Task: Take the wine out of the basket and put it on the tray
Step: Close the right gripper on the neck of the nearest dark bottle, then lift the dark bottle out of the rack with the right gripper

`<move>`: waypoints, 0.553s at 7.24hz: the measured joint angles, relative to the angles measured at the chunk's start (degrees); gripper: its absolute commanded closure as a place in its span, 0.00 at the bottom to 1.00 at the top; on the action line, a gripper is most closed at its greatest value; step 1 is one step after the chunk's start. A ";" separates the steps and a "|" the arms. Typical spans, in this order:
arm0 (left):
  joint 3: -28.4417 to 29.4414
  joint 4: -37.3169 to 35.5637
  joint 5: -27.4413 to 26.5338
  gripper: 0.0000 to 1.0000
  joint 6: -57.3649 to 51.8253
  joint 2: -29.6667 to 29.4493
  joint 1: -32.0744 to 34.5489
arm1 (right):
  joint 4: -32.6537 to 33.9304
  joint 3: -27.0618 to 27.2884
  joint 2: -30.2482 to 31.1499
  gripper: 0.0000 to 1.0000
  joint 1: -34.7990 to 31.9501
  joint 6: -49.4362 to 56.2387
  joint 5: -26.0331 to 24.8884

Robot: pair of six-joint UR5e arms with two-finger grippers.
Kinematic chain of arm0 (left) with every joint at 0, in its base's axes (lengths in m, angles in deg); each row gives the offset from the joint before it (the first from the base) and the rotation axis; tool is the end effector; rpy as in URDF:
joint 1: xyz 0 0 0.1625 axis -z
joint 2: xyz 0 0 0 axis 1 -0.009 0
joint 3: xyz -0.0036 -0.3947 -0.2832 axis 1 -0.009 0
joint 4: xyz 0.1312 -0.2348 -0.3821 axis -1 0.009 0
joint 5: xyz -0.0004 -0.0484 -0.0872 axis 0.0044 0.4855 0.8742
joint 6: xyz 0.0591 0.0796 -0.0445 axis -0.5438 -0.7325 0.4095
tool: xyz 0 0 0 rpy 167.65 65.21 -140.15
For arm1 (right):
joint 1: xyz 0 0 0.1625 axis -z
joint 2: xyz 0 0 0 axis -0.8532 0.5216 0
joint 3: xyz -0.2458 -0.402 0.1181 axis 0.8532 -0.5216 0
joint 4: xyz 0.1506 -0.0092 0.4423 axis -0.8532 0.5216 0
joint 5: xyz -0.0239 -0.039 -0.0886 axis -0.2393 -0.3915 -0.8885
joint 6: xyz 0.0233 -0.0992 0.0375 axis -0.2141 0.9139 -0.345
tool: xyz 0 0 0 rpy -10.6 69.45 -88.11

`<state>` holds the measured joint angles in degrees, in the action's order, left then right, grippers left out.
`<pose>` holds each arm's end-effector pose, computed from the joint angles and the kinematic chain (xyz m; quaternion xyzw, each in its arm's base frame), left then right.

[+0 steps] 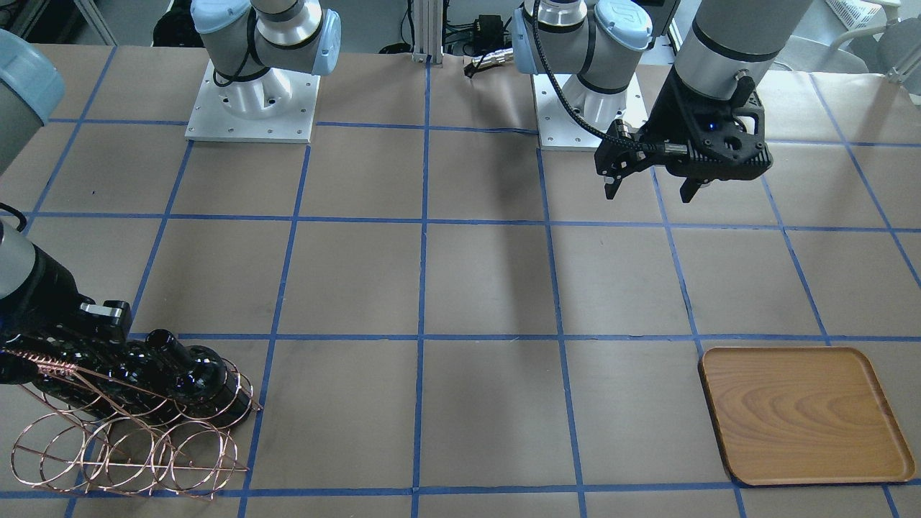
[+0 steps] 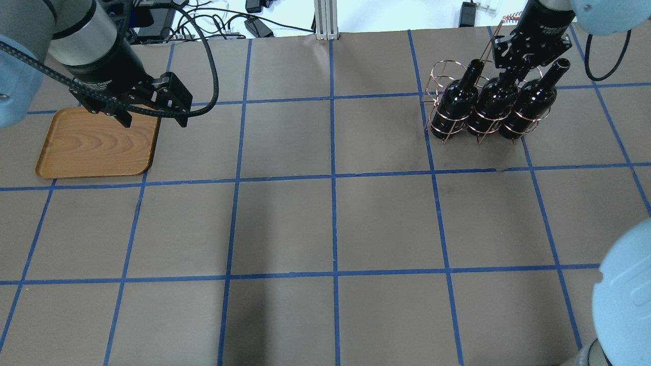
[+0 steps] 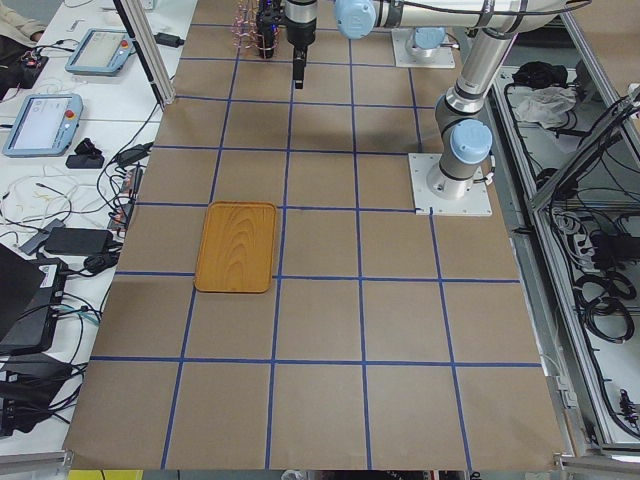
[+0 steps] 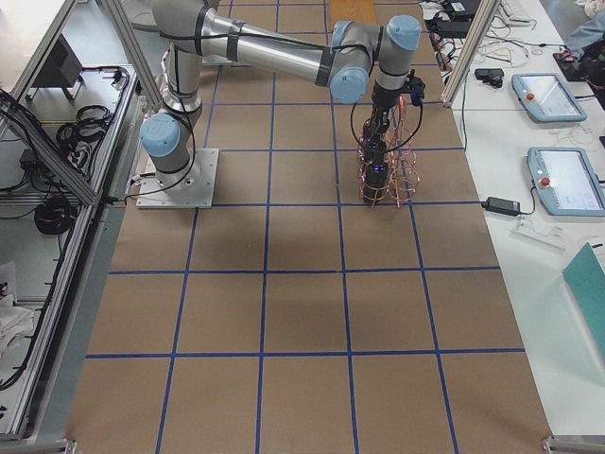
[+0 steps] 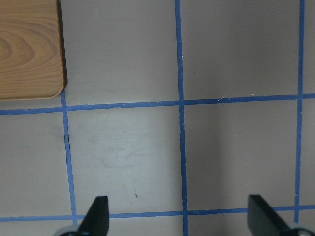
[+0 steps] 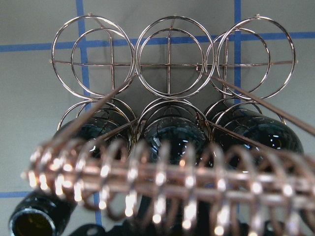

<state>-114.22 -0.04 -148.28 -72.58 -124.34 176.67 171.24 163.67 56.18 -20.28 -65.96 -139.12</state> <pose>-0.1051 -0.5467 0.5439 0.0175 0.9996 -0.0207 0.0081 -0.0072 -0.7211 0.4475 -0.0173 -0.9998 0.0085 0.0048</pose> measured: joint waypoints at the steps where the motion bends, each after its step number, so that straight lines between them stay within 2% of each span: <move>1: 0.00 -0.02 0.04 0.00 0.00 0.00 0.00 | -0.22 -0.20 1.36 1.00 0.00 -0.25 -0.02; 4: 0.00 -0.05 0.05 0.00 0.02 0.00 0.00 | -5.27 -1.98 7.35 1.00 0.01 -0.64 -0.07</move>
<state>-114.22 -0.09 -148.23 -72.56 -124.34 176.67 165.98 161.69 63.53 -20.27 -66.59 -139.19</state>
